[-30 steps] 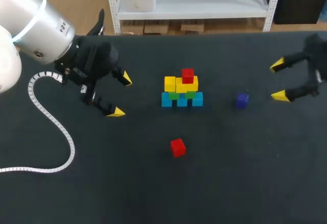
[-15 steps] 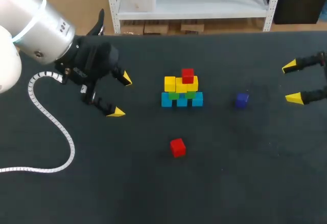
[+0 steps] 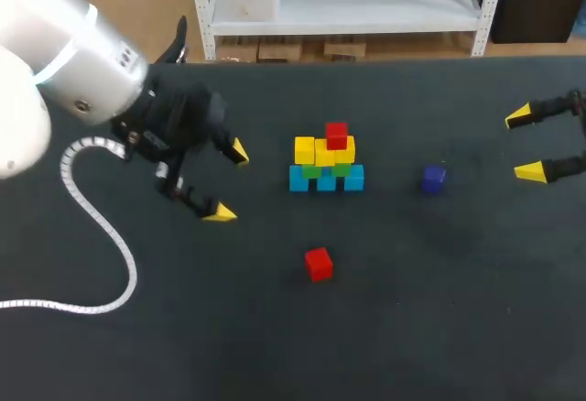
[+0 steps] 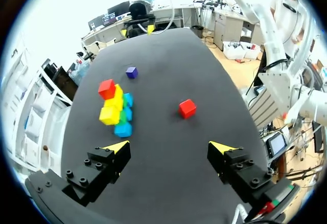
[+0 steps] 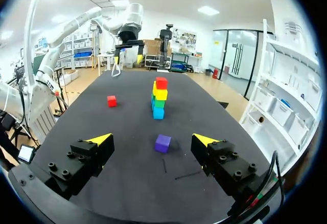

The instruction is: Place the blue cubes, place green cubes on the blue cubes, place the yellow cubes on the green cubes, then place the red cubes on the yellow cubes, and place purple cube on the red cubes.

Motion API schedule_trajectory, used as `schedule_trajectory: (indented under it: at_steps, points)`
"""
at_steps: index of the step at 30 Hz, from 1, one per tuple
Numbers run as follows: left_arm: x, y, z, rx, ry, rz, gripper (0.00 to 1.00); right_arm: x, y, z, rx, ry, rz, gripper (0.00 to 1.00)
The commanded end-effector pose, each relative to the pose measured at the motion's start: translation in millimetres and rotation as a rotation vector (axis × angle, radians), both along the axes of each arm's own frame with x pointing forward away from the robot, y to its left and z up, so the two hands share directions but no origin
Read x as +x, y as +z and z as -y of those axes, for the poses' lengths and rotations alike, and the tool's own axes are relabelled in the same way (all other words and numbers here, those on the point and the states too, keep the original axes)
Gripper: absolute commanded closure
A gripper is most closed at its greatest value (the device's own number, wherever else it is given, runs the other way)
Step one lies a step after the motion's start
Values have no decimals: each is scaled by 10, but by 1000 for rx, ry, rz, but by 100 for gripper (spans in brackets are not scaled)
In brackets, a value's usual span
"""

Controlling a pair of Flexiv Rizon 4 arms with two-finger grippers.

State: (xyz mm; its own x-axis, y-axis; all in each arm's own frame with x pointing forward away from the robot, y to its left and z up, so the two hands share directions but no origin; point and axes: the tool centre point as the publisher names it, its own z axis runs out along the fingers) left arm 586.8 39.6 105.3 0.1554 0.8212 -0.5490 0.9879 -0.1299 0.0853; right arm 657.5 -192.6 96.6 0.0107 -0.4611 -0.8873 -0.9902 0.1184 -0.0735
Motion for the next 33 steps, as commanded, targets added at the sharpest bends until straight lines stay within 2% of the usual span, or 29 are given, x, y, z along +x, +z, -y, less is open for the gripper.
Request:
schedule_trajectory:
  at_steps: [1, 6, 7, 9, 11, 15, 16, 20, 22, 23, 25, 26, 31, 33]
  points:
    - [-136, -167, 275, -8, 74, 4, 0, -1, 0, -3, 1, -1, 1, 0]
    - [-336, -308, 490, -10, 200, -28, 0, -1, 0, -3, 1, -1, 1, 0]
    - [-368, -332, 526, 5, 212, -32, 0, -1, 0, -3, 1, -1, 1, 0]
    - [-427, -370, 576, -9, 236, -35, 0, -1, 0, -3, 1, -1, 1, 0]
    - [-476, -409, 635, 15, 197, -36, 0, -1, 0, -3, 1, -1, 1, 0]
    - [-506, -454, 669, 10, 123, -39, 0, -1, 0, -3, 1, -1, 1, 0]
    - [-504, -454, 669, -3, 76, -25, 0, -1, 0, -3, 1, -1, 1, 0]
    - [-411, -432, 626, 29, -76, 13, 0, -1, 0, -3, 1, -1, 1, 0]
    - [-344, -398, 599, 28, -189, 41, 0, -1, 0, -3, 1, -1, 1, 0]
    - [-304, -399, 605, 65, -250, 30, 0, -1, 0, -3, 1, -1, 1, 0]
    - [-252, -401, 630, 62, -363, 53, 0, -1, 0, -3, 1, -1, 1, 0]
    - [-225, -402, 650, 89, -409, 43, 0, -1, 0, -3, 1, -1, 1, 0]
    - [-156, -414, 821, 137, -662, 39, 0, -1, 0, -3, 1, -1, 1, 0]
    - [-144, -438, 911, 155, -755, 9, 0, -1, 0, -3, 1, -1, 1, 0]
